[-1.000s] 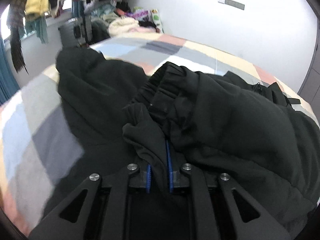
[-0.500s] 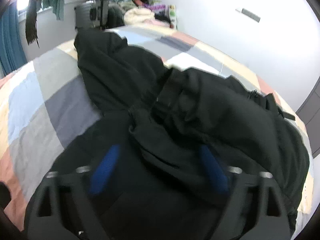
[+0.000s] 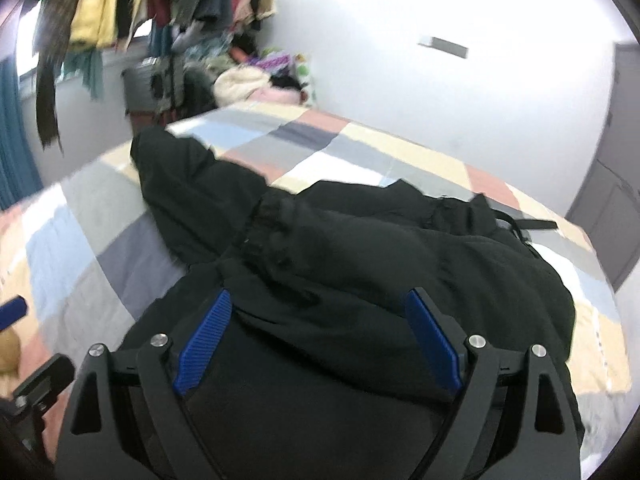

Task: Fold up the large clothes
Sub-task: 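Lower the sleeve onto the jacket and open the right gripper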

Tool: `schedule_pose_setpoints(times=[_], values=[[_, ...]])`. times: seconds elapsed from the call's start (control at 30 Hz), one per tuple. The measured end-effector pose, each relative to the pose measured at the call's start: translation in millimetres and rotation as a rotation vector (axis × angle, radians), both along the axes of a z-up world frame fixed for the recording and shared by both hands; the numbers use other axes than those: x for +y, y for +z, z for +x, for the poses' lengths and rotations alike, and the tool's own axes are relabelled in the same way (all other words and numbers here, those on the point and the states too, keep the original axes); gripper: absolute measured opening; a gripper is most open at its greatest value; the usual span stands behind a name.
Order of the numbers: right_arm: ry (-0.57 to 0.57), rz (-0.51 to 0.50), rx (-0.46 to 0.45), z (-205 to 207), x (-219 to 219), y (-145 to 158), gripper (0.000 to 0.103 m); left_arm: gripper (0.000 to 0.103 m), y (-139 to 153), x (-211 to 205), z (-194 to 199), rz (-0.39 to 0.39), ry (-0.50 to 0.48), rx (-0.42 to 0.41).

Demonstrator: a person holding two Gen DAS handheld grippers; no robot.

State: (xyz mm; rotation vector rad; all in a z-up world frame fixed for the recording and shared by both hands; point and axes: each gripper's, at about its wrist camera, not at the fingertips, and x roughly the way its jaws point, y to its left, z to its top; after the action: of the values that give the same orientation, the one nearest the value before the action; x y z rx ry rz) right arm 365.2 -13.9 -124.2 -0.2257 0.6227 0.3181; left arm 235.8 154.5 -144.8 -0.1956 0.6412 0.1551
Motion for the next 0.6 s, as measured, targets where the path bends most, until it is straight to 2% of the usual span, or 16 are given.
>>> schedule_pose_setpoints(times=[0.3,0.6], values=[[-0.064,0.065,-0.068,-45.9,-64.7,42.0,0.090,0.103,17.4,-26.4,-23.6,0.004,-0.077,-0.066],[-0.117,0.124,-0.115,-104.2,-125.6,56.7,0.093,0.103,17.9,-46.2,-36.9,-0.009,-0.128,-0.089]])
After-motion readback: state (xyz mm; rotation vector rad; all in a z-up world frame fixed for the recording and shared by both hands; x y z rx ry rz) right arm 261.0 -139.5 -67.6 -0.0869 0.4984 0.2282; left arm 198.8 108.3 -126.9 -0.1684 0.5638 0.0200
